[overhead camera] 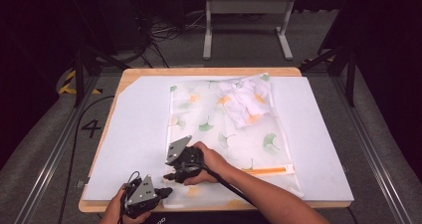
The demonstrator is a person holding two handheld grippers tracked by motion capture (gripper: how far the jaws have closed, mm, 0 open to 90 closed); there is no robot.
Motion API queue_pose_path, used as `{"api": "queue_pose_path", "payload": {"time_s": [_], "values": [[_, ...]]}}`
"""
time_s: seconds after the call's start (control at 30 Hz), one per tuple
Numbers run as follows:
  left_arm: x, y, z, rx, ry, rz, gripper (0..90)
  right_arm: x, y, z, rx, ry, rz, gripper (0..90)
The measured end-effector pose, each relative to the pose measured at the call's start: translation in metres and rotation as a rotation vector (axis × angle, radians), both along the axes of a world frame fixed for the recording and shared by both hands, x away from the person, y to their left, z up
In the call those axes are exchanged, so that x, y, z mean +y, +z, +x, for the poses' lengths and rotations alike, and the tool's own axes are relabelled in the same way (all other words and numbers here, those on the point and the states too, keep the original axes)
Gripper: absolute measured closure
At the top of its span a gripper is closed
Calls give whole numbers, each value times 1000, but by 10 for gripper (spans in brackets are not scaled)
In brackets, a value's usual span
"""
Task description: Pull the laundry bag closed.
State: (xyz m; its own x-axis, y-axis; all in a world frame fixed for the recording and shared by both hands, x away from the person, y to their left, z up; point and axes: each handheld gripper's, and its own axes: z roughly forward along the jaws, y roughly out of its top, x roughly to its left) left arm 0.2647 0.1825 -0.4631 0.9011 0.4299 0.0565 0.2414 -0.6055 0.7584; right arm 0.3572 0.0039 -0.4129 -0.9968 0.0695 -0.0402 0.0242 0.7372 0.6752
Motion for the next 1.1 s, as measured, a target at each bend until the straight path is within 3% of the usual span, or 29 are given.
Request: {"api": "queue_pose_path", "payload": {"time_s": [0.2, 0.3, 0.37, 0.4, 0.47, 0.6, 0.77, 0.83, 0.9, 0.93, 1.03, 1.07, 1.1], "values": [[2, -1, -1, 9, -2, -9, 900, 25, -14, -2, 7, 36, -61, 567], [3, -1, -1, 13, -3, -12, 900, 31, -21, -3, -8, 46, -107, 670], [3, -1, 0, 16, 0, -19, 900, 30, -19, -4, -20, 51, -102, 781], [3, -1, 0, 16, 0, -19, 900, 30, -19, -4, -20, 51, -102, 781], [3, -1, 0, 22, 0, -20, 900, 28, -15, -3, -12, 58, -82, 862], [3, -1, 0, 26, 5, -19, 900, 22, -12, 0, 2, 33, -65, 894], [4, -1, 0, 28, 0, -25, 900, 15, -9, 3, 1, 17, -66, 892], [4, -2, 1, 34, -1, -31, 900, 17, -7, 2, 21, 38, -49, 782], [4, -2, 1, 33, -2, -30, 900, 20, -6, 0, 23, 45, -49, 767], [4, -2, 1, 33, -1, -31, 900, 26, -8, -3, 9, 65, -81, 750], [5, -2, 1, 36, -1, -36, 900, 32, -11, -3, 20, 64, -108, 707], [5, -2, 1, 37, -1, -38, 900, 36, -17, -2, 24, 67, -146, 701], [5, -2, 1, 37, -1, -38, 900, 36, -17, -2, 24, 67, -146, 701]]}}
